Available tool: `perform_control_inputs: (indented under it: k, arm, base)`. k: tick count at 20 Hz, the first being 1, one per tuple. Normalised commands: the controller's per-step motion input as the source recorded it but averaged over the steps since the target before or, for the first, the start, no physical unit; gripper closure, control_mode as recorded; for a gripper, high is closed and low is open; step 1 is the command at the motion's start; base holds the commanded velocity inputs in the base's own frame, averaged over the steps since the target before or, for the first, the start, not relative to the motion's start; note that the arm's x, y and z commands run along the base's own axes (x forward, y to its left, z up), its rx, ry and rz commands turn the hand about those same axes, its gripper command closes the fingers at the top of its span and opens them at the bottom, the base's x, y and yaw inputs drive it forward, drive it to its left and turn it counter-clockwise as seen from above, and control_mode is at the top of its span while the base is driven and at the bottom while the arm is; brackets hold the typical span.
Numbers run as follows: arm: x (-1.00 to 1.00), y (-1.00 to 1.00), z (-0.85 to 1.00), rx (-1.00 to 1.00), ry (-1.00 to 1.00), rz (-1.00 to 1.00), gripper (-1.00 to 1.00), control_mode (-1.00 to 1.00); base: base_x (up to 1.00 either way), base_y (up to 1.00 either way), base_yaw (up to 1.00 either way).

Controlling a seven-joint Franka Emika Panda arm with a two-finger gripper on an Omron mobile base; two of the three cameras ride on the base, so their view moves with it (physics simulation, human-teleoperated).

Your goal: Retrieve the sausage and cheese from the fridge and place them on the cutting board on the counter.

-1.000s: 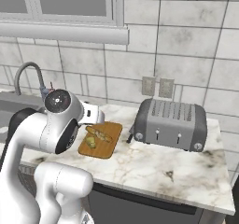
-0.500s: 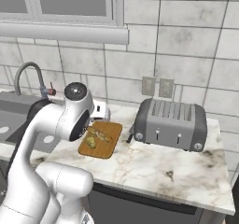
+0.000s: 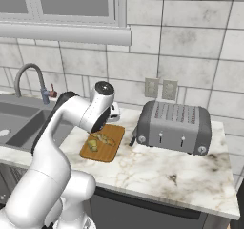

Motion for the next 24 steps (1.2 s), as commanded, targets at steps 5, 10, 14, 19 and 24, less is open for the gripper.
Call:
perform_control_inputs:
  k: [5, 10, 14, 19, 24]
  arm:
    - [0.49, 0.03, -0.43, 0.0, 0.04, 0.12, 1.0, -1.0]
    - [0.28, 0.01, -0.34, -0.03, 0.01, 0.05, 1.0, -1.0]
    - [0.24, 0.0, -0.32, -0.07, 0.02, 0.04, 1.0, -1.0]
    - [0.09, 0.02, -0.29, -0.03, 0.0, 0.0, 1.0, -1.0]
    - [0.54, 0.01, -0.2, 0.0, 0.0, 0.0, 1.0, -1.0]
  base:
    - [0.0, 0.0, 0.0]
    - [0.0, 0.0, 0.0]
    - [0.0, 0.0, 0.0]
    - [0.0, 0.0, 0.0]
    - [0.0, 0.0, 0.0]
